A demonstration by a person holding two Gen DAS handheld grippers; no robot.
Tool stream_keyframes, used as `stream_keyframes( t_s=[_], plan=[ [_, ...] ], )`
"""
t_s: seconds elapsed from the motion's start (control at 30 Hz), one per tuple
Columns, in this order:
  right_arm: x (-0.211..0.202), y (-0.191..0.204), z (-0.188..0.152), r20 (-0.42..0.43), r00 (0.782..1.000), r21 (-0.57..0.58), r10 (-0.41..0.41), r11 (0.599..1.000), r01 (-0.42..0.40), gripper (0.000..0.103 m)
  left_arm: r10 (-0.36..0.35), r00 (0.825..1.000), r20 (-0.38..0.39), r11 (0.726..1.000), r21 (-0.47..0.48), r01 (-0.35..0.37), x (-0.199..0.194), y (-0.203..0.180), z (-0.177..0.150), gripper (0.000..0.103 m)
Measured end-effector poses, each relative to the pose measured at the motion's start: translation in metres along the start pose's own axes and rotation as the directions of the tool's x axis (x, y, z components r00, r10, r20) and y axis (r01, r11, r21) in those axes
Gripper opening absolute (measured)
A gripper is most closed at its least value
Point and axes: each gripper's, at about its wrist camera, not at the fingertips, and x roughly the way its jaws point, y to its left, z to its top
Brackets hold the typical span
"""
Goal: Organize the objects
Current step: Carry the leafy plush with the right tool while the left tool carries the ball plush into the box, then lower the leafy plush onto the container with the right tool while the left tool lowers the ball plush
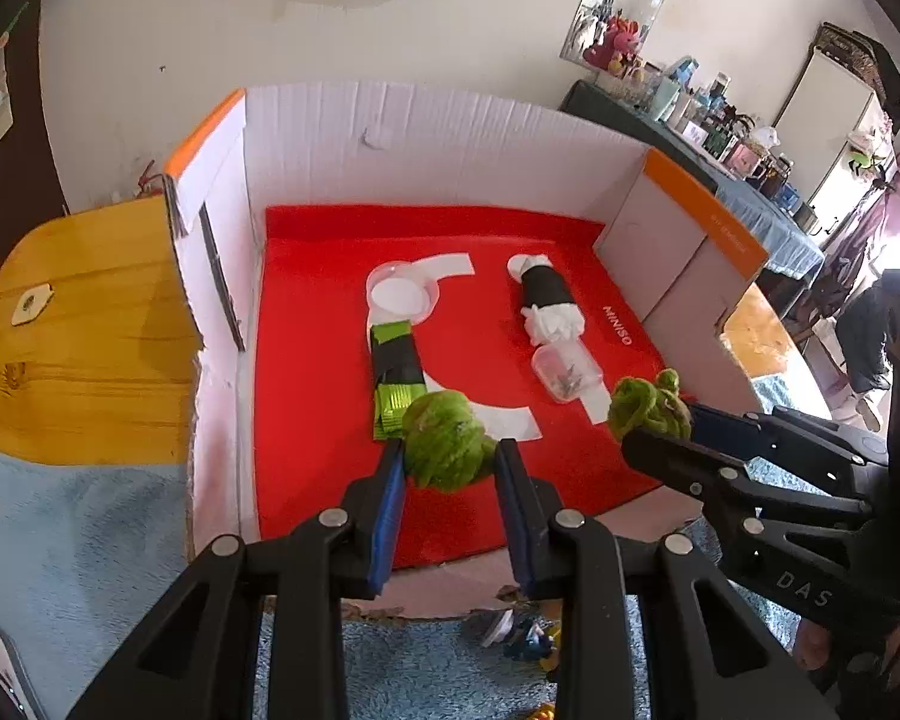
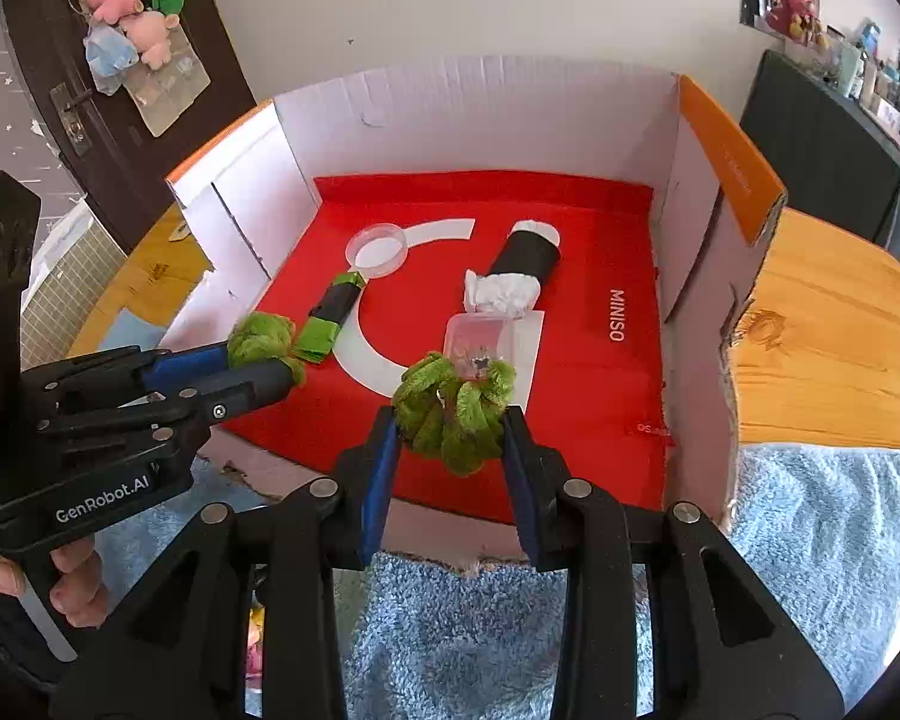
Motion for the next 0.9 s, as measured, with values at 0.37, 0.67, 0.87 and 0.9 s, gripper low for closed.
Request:
stream_keyframes(
  t_s=[0.37,0.67,0.87,0.9],
  plan=[
    [0.017,-0.001,0.002,-0.042,0.999,-0.006,-0.012,1.000,0.012,0.032,0.009,0.999,-0.044,1.000,-0.010,-0.009,0.016,0.008,0.001,0.031],
    [0.030,-0.004,0.006,-0.058,0.998,-0.007,-0.018,1.000,0.017,0.032,0.021,0.998,-0.052,1.000,-0.006,-0.022,0.028,0.009,0.007,0.032],
    [0.034,-0.005,0.009,-0.054,0.998,-0.003,-0.020,1.000,0.019,0.032,0.028,0.998,-0.050,1.000,-0.012,-0.029,0.033,0.010,0.012,0.032],
    [0.035,-0.005,0.009,-0.050,0.999,-0.003,-0.022,1.000,0.021,0.032,0.030,0.998,-0.049,0.999,-0.012,-0.031,0.034,0.010,0.013,0.032]
  ],
)
